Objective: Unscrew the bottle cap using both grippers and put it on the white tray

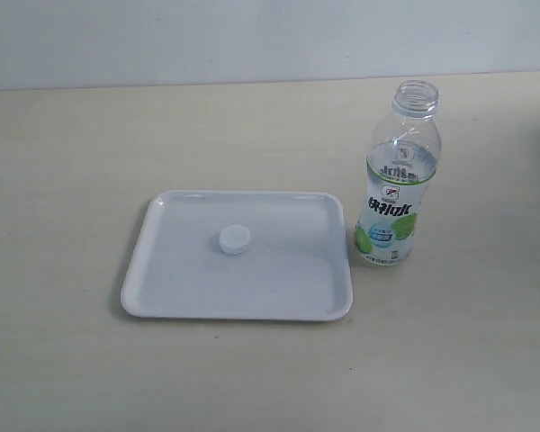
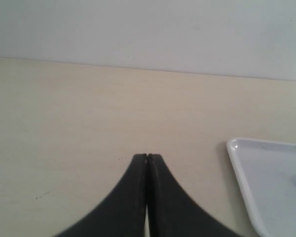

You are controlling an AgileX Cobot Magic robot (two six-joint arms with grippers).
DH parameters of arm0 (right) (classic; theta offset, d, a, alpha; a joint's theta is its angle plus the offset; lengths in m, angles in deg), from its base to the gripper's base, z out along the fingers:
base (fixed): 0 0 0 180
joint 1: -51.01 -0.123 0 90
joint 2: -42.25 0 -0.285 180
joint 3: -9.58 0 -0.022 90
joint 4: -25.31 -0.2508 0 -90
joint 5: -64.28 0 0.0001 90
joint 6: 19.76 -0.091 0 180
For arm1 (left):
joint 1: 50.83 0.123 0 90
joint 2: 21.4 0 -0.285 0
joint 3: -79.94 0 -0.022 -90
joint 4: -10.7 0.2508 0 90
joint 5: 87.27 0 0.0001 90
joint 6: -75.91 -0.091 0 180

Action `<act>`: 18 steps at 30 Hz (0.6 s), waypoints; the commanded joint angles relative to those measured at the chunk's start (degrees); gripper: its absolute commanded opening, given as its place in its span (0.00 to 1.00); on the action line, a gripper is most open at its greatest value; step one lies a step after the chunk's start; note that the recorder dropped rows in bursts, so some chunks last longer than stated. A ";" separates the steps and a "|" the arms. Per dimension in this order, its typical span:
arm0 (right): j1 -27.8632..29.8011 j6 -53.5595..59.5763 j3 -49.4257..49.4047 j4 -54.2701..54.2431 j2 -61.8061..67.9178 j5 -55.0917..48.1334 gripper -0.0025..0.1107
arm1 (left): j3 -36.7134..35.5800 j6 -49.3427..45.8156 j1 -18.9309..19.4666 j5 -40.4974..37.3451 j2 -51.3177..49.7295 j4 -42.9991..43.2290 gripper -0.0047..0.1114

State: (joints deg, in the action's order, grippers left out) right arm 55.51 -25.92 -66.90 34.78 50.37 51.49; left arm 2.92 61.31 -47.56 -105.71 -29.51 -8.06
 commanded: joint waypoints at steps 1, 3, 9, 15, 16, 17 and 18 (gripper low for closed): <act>2.00 0.51 -0.74 -0.34 -0.34 0.72 0.49 | -0.20 0.06 0.08 0.14 0.33 0.18 0.04; 4.58 0.51 -0.74 -0.34 -0.34 0.50 0.49 | -0.20 0.06 0.08 0.14 0.33 0.18 0.04; 7.14 -1.66 -0.74 -0.41 -0.34 -3.37 0.49 | -0.20 0.06 0.08 0.14 0.33 0.18 0.04; 7.14 -1.67 -0.74 -0.41 -0.34 -3.37 0.49 | -0.20 0.06 0.08 0.14 0.33 0.18 0.04; 7.14 -1.67 -0.74 -0.41 -0.34 -3.37 0.49 | -0.20 0.06 0.08 0.14 0.33 0.18 0.04; 7.14 -1.67 -0.74 -0.41 -0.34 -3.37 0.49 | -0.20 0.06 0.08 0.14 0.33 0.18 0.04; 7.14 -1.67 -0.74 -0.41 -0.34 -3.37 0.49 | -0.20 0.06 0.08 0.14 0.33 0.18 0.04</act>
State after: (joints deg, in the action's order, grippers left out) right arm 62.27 -27.38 -67.33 34.42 50.37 48.08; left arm 2.92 61.31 -47.56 -105.71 -29.51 -8.06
